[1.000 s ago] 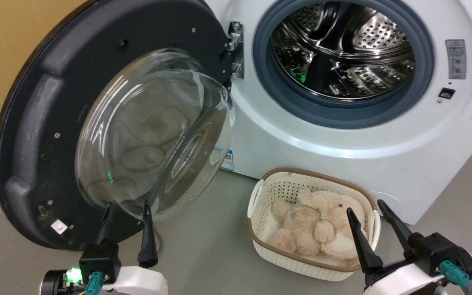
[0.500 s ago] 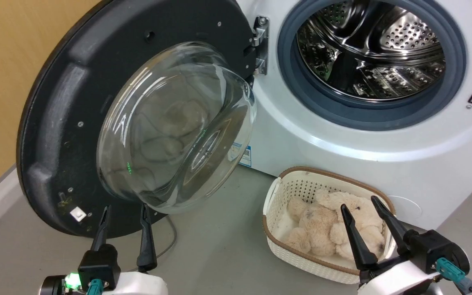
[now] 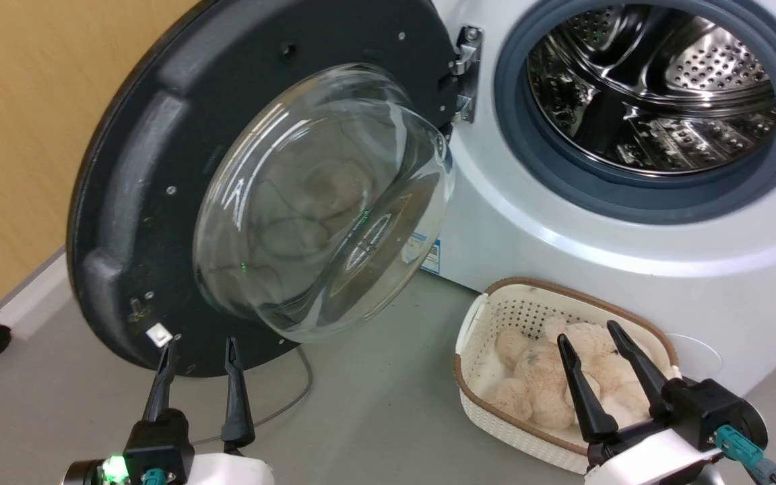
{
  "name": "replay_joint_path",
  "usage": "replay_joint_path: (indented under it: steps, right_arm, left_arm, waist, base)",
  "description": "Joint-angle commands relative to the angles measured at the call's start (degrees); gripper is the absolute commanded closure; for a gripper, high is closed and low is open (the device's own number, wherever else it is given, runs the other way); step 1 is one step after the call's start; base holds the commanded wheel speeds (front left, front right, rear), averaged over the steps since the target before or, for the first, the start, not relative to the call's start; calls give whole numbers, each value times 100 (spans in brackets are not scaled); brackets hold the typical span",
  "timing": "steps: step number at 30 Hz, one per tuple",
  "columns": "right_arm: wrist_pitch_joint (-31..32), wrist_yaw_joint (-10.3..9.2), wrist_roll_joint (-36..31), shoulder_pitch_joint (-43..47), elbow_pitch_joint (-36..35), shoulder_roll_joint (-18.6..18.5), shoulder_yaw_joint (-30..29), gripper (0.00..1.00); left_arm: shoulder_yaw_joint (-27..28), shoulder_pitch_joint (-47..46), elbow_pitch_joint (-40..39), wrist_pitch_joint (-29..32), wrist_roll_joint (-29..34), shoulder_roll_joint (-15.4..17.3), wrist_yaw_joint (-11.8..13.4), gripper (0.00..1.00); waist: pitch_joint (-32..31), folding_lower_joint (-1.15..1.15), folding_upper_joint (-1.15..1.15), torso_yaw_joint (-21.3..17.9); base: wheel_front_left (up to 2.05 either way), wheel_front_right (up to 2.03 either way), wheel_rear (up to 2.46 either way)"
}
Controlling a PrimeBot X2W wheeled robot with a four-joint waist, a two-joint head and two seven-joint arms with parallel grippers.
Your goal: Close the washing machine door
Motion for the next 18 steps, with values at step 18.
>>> replay_joint_path:
  steps: [18]
  right_arm:
    - [-279,4,308,-148,128,-133,252,0]
  left_arm:
    - [-63,213,-128,-264,-21,5,257,0]
  waist:
    - [-14,0,0,458]
  base:
    - [-1,-1,-1]
